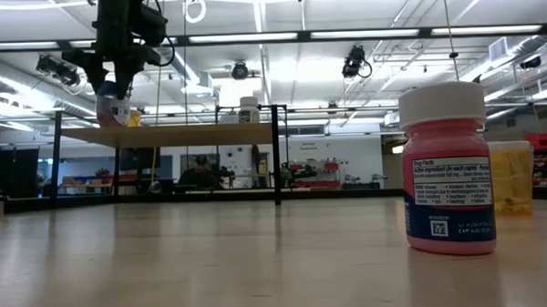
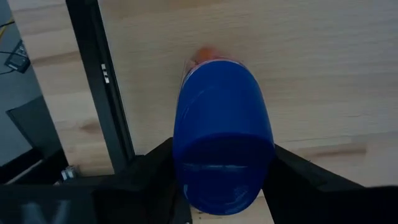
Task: Pick and place medicine bottles onto shelf by color
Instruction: Put the blue pill bottle on the shelf
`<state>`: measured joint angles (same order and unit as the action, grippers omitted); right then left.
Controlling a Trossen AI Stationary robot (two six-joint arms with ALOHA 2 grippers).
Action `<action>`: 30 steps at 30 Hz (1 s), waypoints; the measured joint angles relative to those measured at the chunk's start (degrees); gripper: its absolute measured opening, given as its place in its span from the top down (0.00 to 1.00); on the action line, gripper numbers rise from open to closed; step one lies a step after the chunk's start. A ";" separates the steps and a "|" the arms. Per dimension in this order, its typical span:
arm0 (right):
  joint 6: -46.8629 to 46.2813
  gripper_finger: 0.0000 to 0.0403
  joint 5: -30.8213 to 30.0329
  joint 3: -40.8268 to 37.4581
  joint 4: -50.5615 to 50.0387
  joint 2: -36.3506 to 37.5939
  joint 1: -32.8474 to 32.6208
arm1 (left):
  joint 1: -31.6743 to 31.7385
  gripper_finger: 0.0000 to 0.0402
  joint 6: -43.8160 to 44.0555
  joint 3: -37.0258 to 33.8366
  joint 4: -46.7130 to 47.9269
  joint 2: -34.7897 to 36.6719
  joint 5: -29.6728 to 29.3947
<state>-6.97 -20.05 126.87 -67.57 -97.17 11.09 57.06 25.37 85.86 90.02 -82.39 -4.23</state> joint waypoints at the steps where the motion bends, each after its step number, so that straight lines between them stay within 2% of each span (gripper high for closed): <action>1: 0.13 0.35 0.30 0.00 0.00 0.00 0.00 | 0.00 0.48 0.07 0.00 -0.03 0.00 -0.03; 11: 1.66 0.35 1.57 0.00 -1.59 0.00 -0.02 | 0.00 0.35 -0.05 0.00 -0.08 0.57 0.15; 17: 2.50 0.35 1.57 0.00 -1.75 0.00 0.02 | 0.00 0.27 -0.28 0.03 0.00 1.80 3.94; 30: 2.36 0.35 1.54 0.00 -1.73 0.00 0.02 | -0.02 0.29 -0.49 0.17 -0.02 4.92 0.02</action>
<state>-4.61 -18.50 126.87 -69.30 -97.17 11.11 57.04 24.88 86.04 90.00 -77.47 -4.21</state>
